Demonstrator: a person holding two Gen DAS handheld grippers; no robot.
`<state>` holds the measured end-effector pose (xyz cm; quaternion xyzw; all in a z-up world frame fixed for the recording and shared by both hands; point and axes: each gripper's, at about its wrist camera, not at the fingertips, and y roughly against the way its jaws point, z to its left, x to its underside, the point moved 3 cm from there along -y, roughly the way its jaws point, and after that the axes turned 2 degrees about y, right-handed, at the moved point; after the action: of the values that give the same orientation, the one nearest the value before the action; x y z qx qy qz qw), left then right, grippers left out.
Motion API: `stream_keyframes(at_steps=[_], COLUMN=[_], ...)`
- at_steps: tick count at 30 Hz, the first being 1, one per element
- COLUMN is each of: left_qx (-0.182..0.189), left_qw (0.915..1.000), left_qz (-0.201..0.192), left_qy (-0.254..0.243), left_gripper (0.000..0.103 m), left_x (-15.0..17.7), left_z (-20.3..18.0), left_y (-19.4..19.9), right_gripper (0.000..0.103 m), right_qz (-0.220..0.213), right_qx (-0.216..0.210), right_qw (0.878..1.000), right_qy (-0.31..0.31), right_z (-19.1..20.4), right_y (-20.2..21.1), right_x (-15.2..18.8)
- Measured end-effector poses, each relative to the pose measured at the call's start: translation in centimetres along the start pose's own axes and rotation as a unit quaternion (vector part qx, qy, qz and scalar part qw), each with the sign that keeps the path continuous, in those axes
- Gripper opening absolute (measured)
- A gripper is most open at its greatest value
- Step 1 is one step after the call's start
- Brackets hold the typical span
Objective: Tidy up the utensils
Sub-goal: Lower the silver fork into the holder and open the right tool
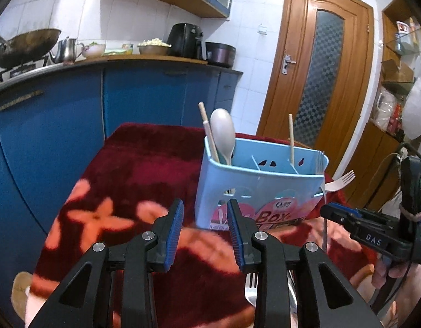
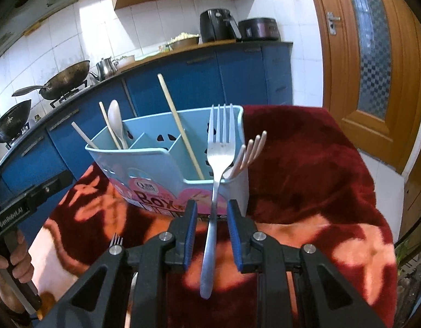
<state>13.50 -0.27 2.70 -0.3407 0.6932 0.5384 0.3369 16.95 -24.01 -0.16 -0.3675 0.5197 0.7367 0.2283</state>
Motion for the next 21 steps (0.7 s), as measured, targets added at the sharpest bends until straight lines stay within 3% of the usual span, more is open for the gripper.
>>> stream_keyframes(at_steps=[7,10,12,21], left_qx=[0.004,0.005,0.007,0.012], left_qw=[0.9999,0.9999,0.9999,0.9997], left_qz=[0.009,0.010,0.011,0.013], left_qy=[0.006,0.007,0.009,0.014], left_gripper=[0.033,0.033,0.033,0.033], left_x=[0.4,0.5,0.5,0.6], left_z=[0.4,0.5,0.5,0.6], left_y=[-0.7,-0.8,-0.8,-0.9], right_gripper=[0.017,0.007,0.006,0.006], right_qz=[0.024,0.031,0.033,-0.036], right_qx=[-0.031,-0.047,-0.058,-0.055], right_qw=[0.999,0.998,0.997,0.997], right_qy=[-0.014,-0.026,-0.033,-0.031], right_z=[-0.5,-1.0,-1.1,-0.2], right_y=[-1.0,-1.2,-1.1,1.7], right_x=[-0.9,-1.0,-0.8,-0.2])
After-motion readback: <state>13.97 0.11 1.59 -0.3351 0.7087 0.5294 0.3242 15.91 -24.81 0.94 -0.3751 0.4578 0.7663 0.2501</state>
